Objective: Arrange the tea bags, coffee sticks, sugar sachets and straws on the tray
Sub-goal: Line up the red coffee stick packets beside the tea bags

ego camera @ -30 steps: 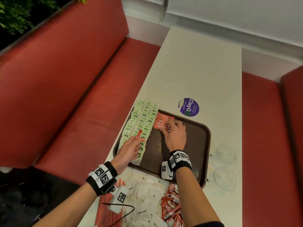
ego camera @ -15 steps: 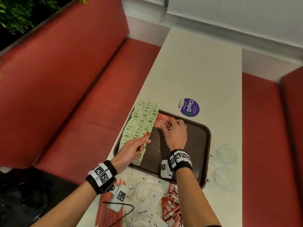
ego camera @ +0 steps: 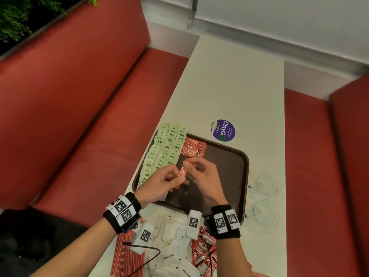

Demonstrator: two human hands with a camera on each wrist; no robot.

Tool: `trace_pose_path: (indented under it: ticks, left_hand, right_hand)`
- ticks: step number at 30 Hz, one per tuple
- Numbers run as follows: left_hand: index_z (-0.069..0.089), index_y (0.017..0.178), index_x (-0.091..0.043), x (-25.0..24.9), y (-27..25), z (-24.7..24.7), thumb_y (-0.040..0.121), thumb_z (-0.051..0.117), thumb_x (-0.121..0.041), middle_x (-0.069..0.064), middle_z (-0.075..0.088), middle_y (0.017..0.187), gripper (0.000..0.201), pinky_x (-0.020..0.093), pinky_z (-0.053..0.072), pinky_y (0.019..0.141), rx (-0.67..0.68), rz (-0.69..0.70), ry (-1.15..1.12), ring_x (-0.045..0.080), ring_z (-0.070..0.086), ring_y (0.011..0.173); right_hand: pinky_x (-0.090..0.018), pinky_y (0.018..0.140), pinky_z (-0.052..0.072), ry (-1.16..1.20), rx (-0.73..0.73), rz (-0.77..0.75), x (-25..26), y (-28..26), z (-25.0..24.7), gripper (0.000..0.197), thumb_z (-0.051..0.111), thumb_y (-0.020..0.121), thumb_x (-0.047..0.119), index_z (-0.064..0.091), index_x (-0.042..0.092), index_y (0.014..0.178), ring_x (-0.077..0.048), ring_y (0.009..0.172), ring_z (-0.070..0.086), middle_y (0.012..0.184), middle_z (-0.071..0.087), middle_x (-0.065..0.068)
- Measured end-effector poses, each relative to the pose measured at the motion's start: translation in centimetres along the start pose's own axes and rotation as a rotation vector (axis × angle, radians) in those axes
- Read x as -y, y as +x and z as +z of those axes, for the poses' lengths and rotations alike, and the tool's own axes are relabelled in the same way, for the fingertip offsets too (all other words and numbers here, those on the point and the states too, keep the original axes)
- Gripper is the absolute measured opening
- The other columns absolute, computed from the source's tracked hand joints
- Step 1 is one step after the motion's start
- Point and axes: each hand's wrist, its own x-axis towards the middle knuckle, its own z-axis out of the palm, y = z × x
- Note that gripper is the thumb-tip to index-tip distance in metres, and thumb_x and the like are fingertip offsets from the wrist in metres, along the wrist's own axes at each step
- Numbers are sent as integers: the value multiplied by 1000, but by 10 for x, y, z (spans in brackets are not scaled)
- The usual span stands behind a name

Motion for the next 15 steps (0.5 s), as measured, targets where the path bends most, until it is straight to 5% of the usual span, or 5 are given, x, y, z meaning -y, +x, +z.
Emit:
trace_pose_path:
  ticks: [2, 4, 8, 11, 15]
  left_hand:
    - [71, 94, -27, 2, 3, -1, 100, 77, -34, -8, 75, 93, 10, 33, 49, 79, -105, 4, 91, 12, 62, 79]
    - [76, 97, -30, 3, 6, -1, 97, 81, -30, 0, 73, 95, 4, 33, 51, 74, -188, -11, 6, 13, 63, 76]
    - [71, 114, -8, 0, 7, 3, 95, 82, -15, 15, 78, 104, 23, 32, 61, 81, -272, -11, -285, 23, 76, 86]
    - [72, 118, -1, 0, 8, 5, 97, 78, -14, 20, 79, 109, 26, 34, 65, 90, -244, -24, -413, 32, 79, 98]
    - [77, 118, 0, 3, 10, 3, 103, 69, -20, 22, 79, 110, 26, 33, 65, 90, -288, -57, -489, 32, 79, 99]
  right_hand:
    - [-38, 78, 57, 9, -42, 1, 3, -4, 2, 16, 82, 98, 32, 76, 22, 109, -23, 87, 72, 98, 79, -5]
    - [-37, 80, 60, 34, -63, 22, 6, -8, 1, 24, 79, 99, 41, 71, 21, 109, -25, 91, 74, 101, 78, -3]
    - [-43, 87, 63, 10, 64, 26, -2, -23, 1, 18, 80, 101, 26, 71, 14, 110, -31, 98, 76, 104, 79, -8]
    - [-41, 87, 64, 131, 8, 31, -9, -28, -3, 15, 79, 98, 9, 76, 7, 113, -30, 89, 76, 101, 80, -17]
    - [-37, 83, 63, 148, -97, 55, -7, -29, -13, 18, 85, 93, 11, 81, 8, 110, -27, 83, 74, 95, 81, -19]
